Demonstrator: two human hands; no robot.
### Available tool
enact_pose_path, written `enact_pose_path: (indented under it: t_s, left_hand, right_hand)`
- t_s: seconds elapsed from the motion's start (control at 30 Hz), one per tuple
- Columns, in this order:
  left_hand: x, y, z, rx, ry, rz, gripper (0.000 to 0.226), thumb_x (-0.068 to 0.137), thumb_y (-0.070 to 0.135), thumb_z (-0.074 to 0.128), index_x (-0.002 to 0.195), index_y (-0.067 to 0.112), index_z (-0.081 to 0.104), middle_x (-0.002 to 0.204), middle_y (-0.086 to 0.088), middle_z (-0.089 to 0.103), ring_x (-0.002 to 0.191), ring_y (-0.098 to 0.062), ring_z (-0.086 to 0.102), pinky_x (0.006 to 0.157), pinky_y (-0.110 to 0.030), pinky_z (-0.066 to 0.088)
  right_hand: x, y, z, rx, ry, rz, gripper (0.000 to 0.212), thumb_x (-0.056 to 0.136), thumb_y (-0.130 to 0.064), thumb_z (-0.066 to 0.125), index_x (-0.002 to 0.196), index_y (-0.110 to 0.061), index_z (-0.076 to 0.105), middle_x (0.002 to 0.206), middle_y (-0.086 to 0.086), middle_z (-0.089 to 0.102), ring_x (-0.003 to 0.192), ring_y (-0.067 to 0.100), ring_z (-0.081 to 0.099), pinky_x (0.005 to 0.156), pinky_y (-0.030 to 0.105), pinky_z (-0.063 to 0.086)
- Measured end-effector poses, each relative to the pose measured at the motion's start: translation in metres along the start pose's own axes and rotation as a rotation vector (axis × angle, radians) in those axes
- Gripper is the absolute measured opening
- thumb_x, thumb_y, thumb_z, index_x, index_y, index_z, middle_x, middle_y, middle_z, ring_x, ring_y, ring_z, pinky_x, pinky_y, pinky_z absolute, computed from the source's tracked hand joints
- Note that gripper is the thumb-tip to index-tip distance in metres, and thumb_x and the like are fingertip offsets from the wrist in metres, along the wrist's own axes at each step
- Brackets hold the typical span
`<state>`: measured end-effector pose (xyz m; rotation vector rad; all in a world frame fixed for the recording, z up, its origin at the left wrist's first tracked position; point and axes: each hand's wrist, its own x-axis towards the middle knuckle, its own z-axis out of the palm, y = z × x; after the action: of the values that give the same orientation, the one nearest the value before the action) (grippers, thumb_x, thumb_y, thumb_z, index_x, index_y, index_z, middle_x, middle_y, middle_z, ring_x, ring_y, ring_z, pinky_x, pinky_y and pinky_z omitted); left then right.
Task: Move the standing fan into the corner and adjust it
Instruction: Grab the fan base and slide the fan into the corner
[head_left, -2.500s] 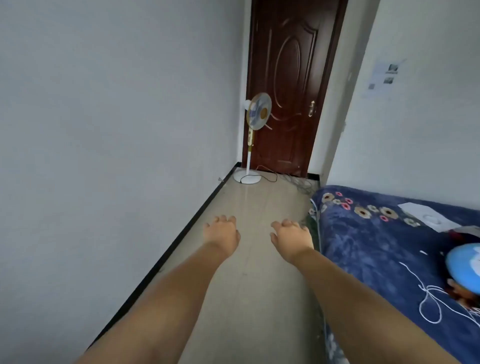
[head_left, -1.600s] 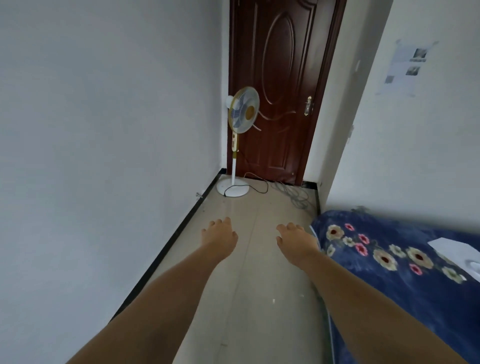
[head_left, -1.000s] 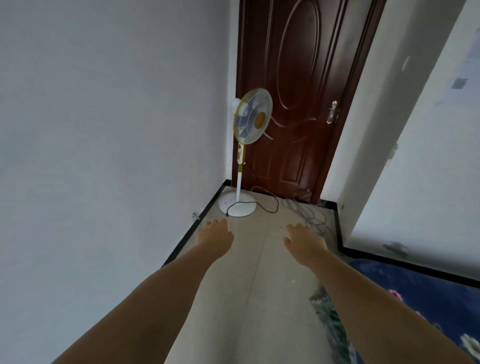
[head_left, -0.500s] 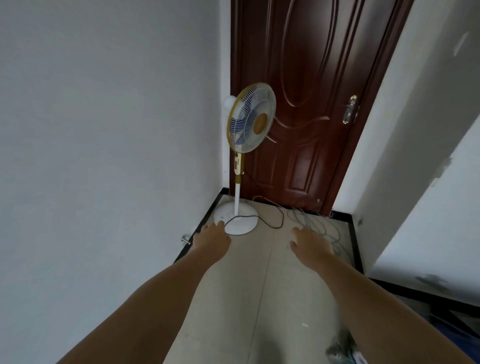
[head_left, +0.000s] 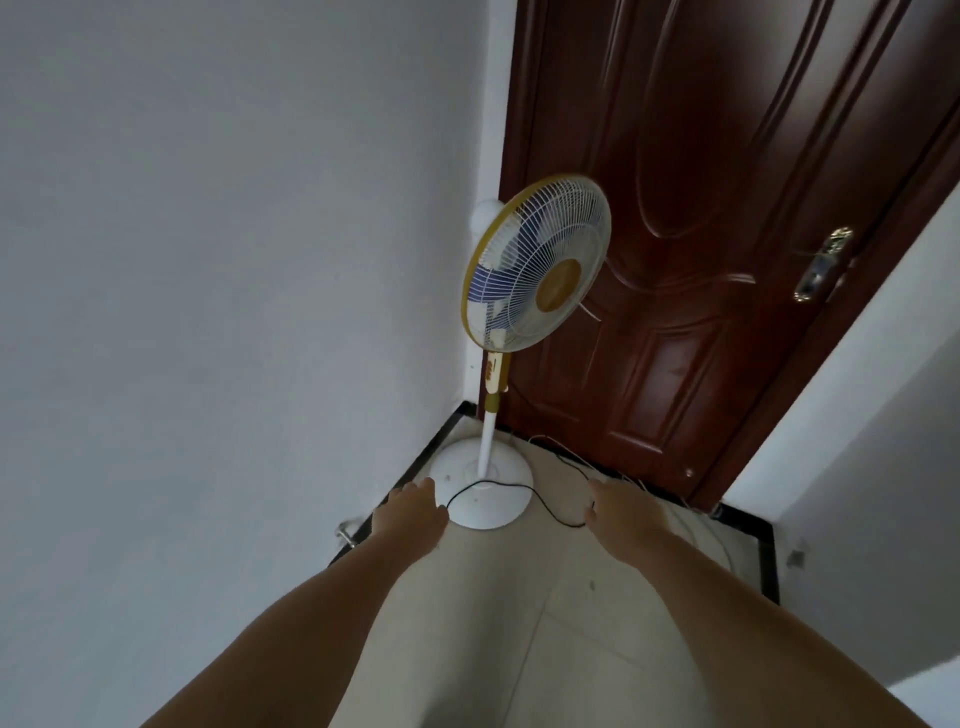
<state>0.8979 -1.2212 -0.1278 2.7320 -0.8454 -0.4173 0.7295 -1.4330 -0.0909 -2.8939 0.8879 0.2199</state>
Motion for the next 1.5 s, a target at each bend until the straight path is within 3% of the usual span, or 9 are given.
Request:
enact_pose_path:
  t_s: [0.17, 0.33, 0.57, 0.8, 0.97, 1.17, 1.27, 1.4, 1.5]
  left_hand:
    - [0.109, 0.016, -0.01, 0.024, -0.015, -0.035, 0.033, 0.093, 0.03, 0.038, 0.119, 0.012, 0.046, 0.121, -0.011, 0.055, 0.112, -0.027, 0.049, 0.089, -0.038, 0.041]
    - [0.2, 0.037, -0.015, 0.054, -0.063, -0.02, 0.031, 0.092, 0.028, 0.036, 0.116, 0.011, 0.047, 0.117, -0.011, 0.056, 0.108, -0.027, 0.05, 0.086, -0.038, 0.042]
    - [0.289, 0.06, 0.002, 0.03, -0.146, -0.045, 0.032, 0.092, 0.032, 0.039, 0.116, 0.013, 0.049, 0.117, -0.009, 0.056, 0.109, -0.026, 0.05, 0.086, -0.038, 0.044]
    - [0.382, 0.095, 0.041, 0.018, -0.196, -0.187, 0.037, 0.091, 0.035, 0.04, 0.118, 0.012, 0.052, 0.121, -0.01, 0.057, 0.112, -0.027, 0.052, 0.091, -0.04, 0.047]
    - [0.44, 0.134, 0.081, -0.019, -0.214, -0.28, 0.034, 0.093, 0.035, 0.042, 0.111, 0.009, 0.056, 0.114, -0.011, 0.062, 0.104, -0.026, 0.059, 0.083, -0.033, 0.047]
    - [0.493, 0.137, 0.165, -0.071, -0.287, -0.421, 0.029, 0.093, 0.032, 0.043, 0.104, 0.012, 0.06, 0.108, -0.007, 0.064, 0.099, -0.022, 0.059, 0.086, -0.033, 0.05]
    - [0.532, 0.119, 0.221, -0.088, -0.316, -0.45, 0.027, 0.093, 0.032, 0.042, 0.1, 0.013, 0.06, 0.1, -0.004, 0.062, 0.089, -0.019, 0.057, 0.075, -0.027, 0.046]
    - [0.573, 0.081, 0.316, -0.096, -0.333, -0.488, 0.027, 0.093, 0.035, 0.041, 0.097, 0.015, 0.059, 0.095, -0.001, 0.059, 0.082, -0.016, 0.054, 0.069, -0.025, 0.042]
    - [0.601, 0.032, 0.403, -0.097, -0.337, -0.521, 0.035, 0.093, 0.036, 0.041, 0.106, 0.011, 0.06, 0.107, -0.006, 0.064, 0.092, -0.019, 0.061, 0.079, -0.028, 0.05]
  right_hand:
    - [0.107, 0.013, 0.002, -0.002, 0.02, 0.002, 0.031, 0.097, -0.03, 0.036, 0.118, -0.013, 0.049, 0.12, 0.008, 0.056, 0.109, 0.024, 0.055, 0.075, 0.03, 0.037]
    - [0.2, 0.027, 0.0, 0.061, -0.014, 0.026, 0.037, 0.097, -0.033, 0.037, 0.126, -0.013, 0.047, 0.124, 0.01, 0.056, 0.113, 0.027, 0.055, 0.087, 0.036, 0.046]
    - [0.296, 0.054, 0.01, 0.085, -0.097, 0.025, 0.037, 0.097, -0.034, 0.037, 0.127, -0.013, 0.046, 0.124, 0.01, 0.056, 0.111, 0.026, 0.056, 0.087, 0.036, 0.046]
    - [0.393, 0.11, 0.032, 0.095, -0.233, -0.052, 0.042, 0.097, -0.034, 0.038, 0.134, -0.015, 0.041, 0.129, 0.01, 0.054, 0.115, 0.026, 0.055, 0.095, 0.04, 0.047]
    - [0.469, 0.157, 0.06, 0.136, -0.334, -0.113, 0.045, 0.097, -0.036, 0.039, 0.137, -0.016, 0.04, 0.134, 0.009, 0.052, 0.122, 0.025, 0.051, 0.099, 0.039, 0.044]
    - [0.521, 0.178, 0.142, 0.265, -0.517, -0.117, 0.057, 0.096, -0.038, 0.042, 0.147, -0.016, 0.027, 0.142, 0.012, 0.045, 0.129, 0.027, 0.046, 0.102, 0.037, 0.042]
    - [0.542, 0.18, 0.201, 0.323, -0.576, -0.105, 0.06, 0.096, -0.039, 0.044, 0.148, -0.017, 0.024, 0.145, 0.012, 0.043, 0.131, 0.026, 0.044, 0.103, 0.036, 0.04]
    - [0.592, 0.184, 0.291, 0.368, -0.563, -0.105, 0.054, 0.095, -0.038, 0.046, 0.144, -0.017, 0.034, 0.136, 0.012, 0.052, 0.121, 0.026, 0.052, 0.094, 0.033, 0.045]
    - [0.643, 0.183, 0.377, 0.416, -0.532, -0.086, 0.05, 0.094, -0.036, 0.048, 0.139, -0.015, 0.041, 0.132, 0.012, 0.056, 0.117, 0.026, 0.055, 0.095, 0.035, 0.048]
